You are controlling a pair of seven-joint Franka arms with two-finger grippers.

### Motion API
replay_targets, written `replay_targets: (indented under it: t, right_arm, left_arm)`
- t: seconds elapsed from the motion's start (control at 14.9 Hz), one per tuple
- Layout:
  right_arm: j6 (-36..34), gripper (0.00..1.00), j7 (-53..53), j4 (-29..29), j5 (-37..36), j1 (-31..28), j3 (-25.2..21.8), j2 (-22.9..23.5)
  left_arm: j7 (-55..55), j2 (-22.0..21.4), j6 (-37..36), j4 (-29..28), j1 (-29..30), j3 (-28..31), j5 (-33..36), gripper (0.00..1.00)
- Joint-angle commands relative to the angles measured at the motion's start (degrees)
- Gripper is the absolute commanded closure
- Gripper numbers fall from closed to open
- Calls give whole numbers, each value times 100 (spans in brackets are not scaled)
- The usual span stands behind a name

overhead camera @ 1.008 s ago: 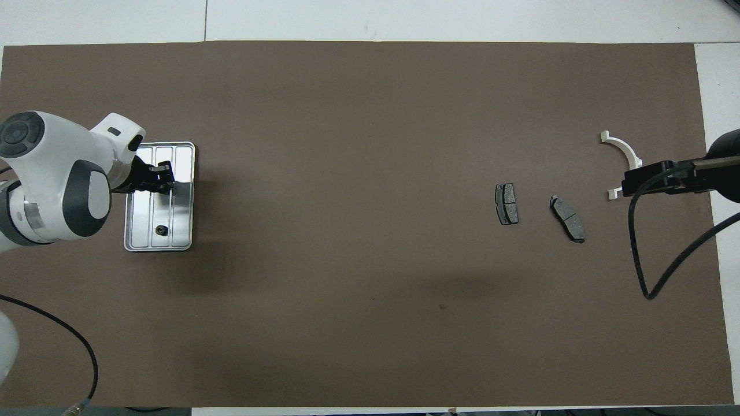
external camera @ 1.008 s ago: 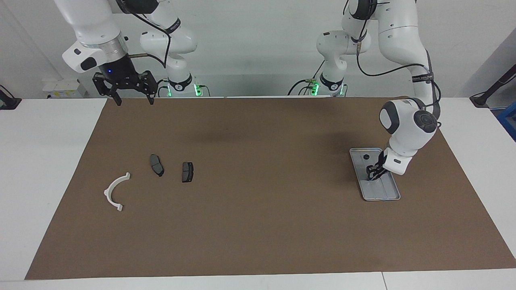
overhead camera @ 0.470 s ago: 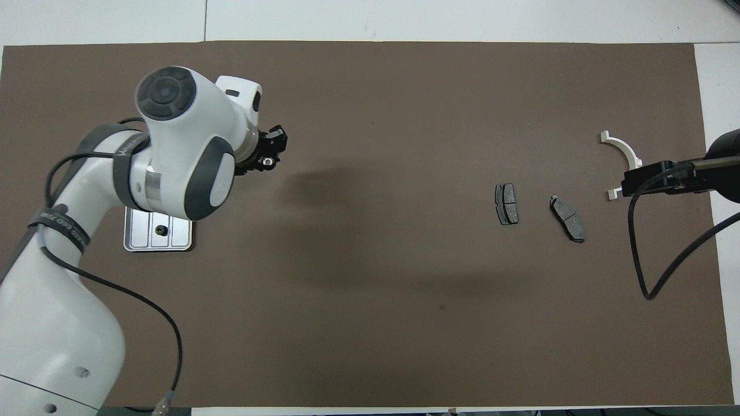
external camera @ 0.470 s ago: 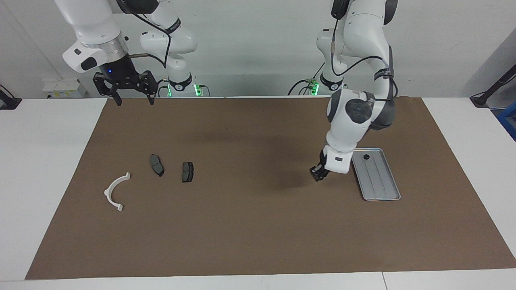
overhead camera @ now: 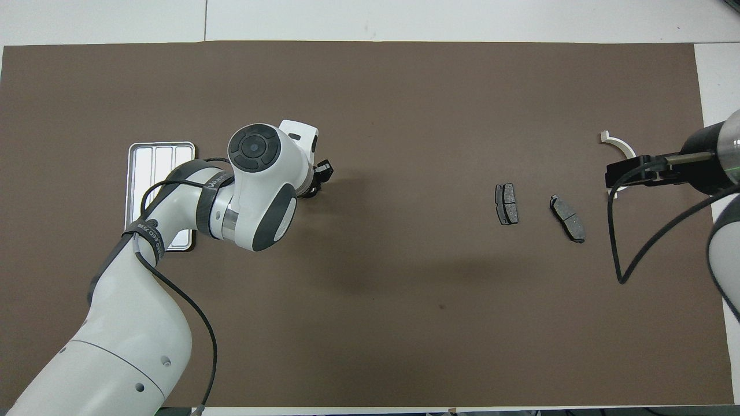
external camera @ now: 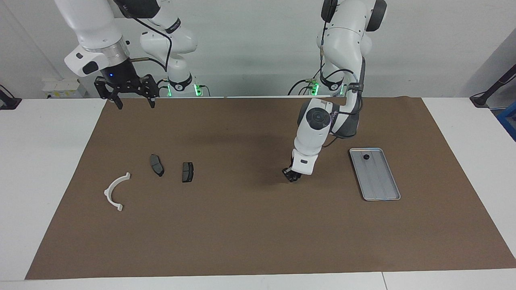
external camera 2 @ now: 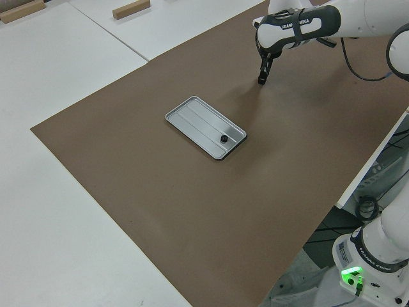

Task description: Place bearing gear from tray to pile

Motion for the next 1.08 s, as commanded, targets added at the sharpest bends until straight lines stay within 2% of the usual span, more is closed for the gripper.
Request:
replay_targets:
  t: [0.0, 0.07, 0.13, 0.27, 0.4, 0.54, 0.67, 0.81, 1.01]
  right_arm:
    - [661, 0, 246, -576, 133, 183, -5, 8]
    - [794, 0, 422, -586, 133, 245, -5, 131]
    - [917, 0, 589, -586, 124, 332, -5, 263]
    - [1259, 0, 1071, -586, 133, 561, -5, 535]
    - [1541, 0, 1721, -560, 124, 850, -5, 816]
    - [1848, 0, 2223, -516, 132, 1123, 3, 1097]
    - [1973, 0, 2838, -254, 150, 1448, 38, 1475]
    - [1981, 0, 3532, 89, 141, 1843, 38, 1835]
    - [1894, 0, 4253, 931, 89, 2300, 38, 2547]
  left_arm:
    - [-21, -136, 198, -226, -85, 109, 9, 82]
    - [-21, -136, 154, -226, -85, 109, 9, 27]
    - [-30, -145, 32, -183, -76, 135, 9, 0]
    - [40, -215, -363, -112, 11, 162, 9, 0]
    - [433, -652, -758, -295, 361, 171, 27, 0]
    - [1694, -1372, -1110, -865, 914, 171, 27, 0]
    - [2987, -1944, -1112, -1515, 1573, 171, 27, 0]
    - [4069, -2078, -1059, -1833, 2083, 171, 27, 0]
    - [5127, -2193, -832, -2115, 2796, 162, 27, 0]
